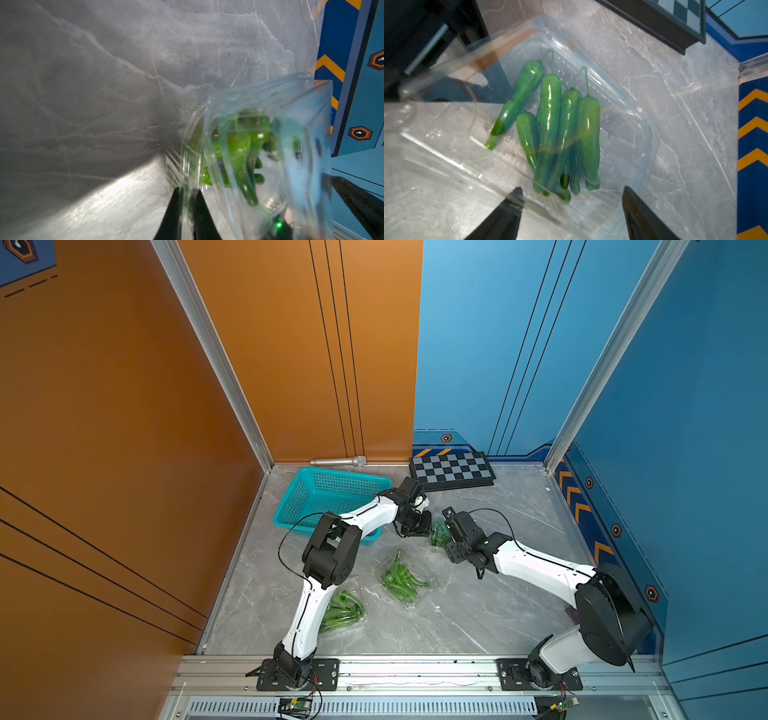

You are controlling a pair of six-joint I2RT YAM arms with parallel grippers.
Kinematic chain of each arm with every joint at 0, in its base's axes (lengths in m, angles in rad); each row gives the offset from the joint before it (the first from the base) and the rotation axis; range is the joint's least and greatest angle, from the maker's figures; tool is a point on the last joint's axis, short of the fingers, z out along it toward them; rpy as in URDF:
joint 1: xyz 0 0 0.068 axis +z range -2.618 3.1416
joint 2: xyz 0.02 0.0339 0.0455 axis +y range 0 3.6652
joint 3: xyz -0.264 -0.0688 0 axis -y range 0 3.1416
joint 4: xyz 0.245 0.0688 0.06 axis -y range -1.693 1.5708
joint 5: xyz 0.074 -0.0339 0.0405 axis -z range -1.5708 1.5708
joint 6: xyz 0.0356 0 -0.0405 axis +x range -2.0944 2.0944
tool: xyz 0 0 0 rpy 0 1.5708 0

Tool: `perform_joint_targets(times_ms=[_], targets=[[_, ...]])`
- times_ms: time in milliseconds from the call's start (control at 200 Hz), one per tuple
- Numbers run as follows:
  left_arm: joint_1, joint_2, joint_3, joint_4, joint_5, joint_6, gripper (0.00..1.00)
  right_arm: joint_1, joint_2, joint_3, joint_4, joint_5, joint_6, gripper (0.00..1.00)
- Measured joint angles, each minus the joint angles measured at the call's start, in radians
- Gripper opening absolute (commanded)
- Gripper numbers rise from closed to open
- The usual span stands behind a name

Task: Take small green peppers out of containers
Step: Open the packing box at the center of the board.

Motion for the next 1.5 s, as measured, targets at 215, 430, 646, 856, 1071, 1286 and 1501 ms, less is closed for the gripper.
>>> perform_joint_targets(times_ms=[215,430,646,856,1071,1286,1501], targets=[[0.000,0.000,0.007,-0.012,-0.002,0.003,0.12,-0.001,0.003,-0.045,0.103,0.070,-0.072,0.69],[0.000,0.000,0.011,-0.020,-0.003,0.011,0.11,-0.002,0.024,-0.039,0.103,0.123,-0.094,0.54],[0.000,0.000,0.020,-0.020,-0.003,0.020,0.11,-0.004,0.089,-0.028,0.105,0.205,-0.107,0.33],[0.000,0.000,0.026,-0.036,-0.013,0.038,0.10,-0.006,0.095,-0.016,0.119,0.267,-0.116,0.25],[0.001,0.000,0.031,-0.049,-0.014,0.048,0.10,-0.065,0.057,0.033,0.029,0.151,-0.096,0.25],[0.001,0.000,0.045,-0.069,-0.014,0.064,0.10,-0.181,0.025,0.159,-0.113,-0.068,-0.075,0.29],[0.001,0.000,0.050,-0.093,-0.020,0.072,0.14,-0.185,0.076,0.241,-0.195,-0.121,-0.097,0.51]])
